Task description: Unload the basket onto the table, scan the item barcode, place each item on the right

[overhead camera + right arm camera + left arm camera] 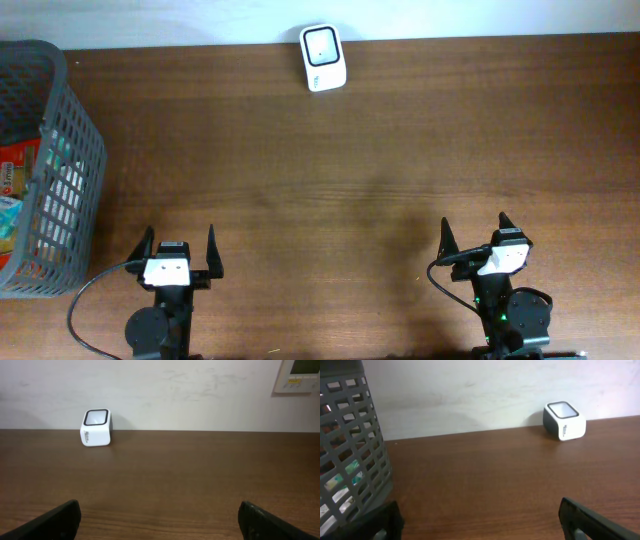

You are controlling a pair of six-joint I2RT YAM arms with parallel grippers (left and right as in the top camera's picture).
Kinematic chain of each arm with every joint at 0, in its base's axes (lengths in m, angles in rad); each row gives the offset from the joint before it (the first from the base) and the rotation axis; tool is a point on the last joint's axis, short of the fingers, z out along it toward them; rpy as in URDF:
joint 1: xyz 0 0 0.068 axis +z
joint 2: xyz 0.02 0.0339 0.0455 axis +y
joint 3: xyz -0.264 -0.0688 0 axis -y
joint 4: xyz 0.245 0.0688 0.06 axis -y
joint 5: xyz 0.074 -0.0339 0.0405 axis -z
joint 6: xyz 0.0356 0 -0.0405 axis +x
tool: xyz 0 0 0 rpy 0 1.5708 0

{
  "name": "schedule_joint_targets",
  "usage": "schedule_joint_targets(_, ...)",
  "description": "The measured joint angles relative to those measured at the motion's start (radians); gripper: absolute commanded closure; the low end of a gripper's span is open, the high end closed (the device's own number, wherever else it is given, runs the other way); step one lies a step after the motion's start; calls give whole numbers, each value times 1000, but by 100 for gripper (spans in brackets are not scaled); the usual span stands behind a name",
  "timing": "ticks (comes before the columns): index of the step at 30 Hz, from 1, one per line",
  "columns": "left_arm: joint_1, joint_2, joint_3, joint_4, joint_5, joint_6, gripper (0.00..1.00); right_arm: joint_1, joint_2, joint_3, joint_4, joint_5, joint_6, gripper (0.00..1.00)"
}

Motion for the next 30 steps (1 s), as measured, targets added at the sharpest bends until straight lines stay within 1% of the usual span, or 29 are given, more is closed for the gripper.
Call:
schedule_joint_targets(4,0,0,-2,124,0,-92,1,0,0,0,0,0,0,1)
schedule_joint_targets(5,0,0,-2,134,0,-122,1,0,0,0,0,0,0,1)
schedule_joint_targets(9,0,0,-1,134,0,-173,1,0,0,0,0,0,0,1)
schedule_joint_targets(14,0,0,3,132,16,-194,1,0,0,0,0,0,0,1)
schedule_joint_targets(17,0,37,45,132,37,-198,1,0,0,0,0,0,0,1)
schedule_joint_targets(21,0,182,159,130,66,-198,1,1,0,0,1,0,0,1)
schedule_joint_targets(22,0,266,224,134,85,-199,1,2,0,0,0,0,0,1)
schedule_joint_targets(25,0,413,347,124,130,-199,1,2,0,0,0,0,0,1)
schedule_joint_targets(27,0,569,493,68,179,-199,1,3,0,0,0,0,0,1)
schedule_joint_targets(30,0,741,697,-118,222,-203,1,3,0,0,0,0,0,1)
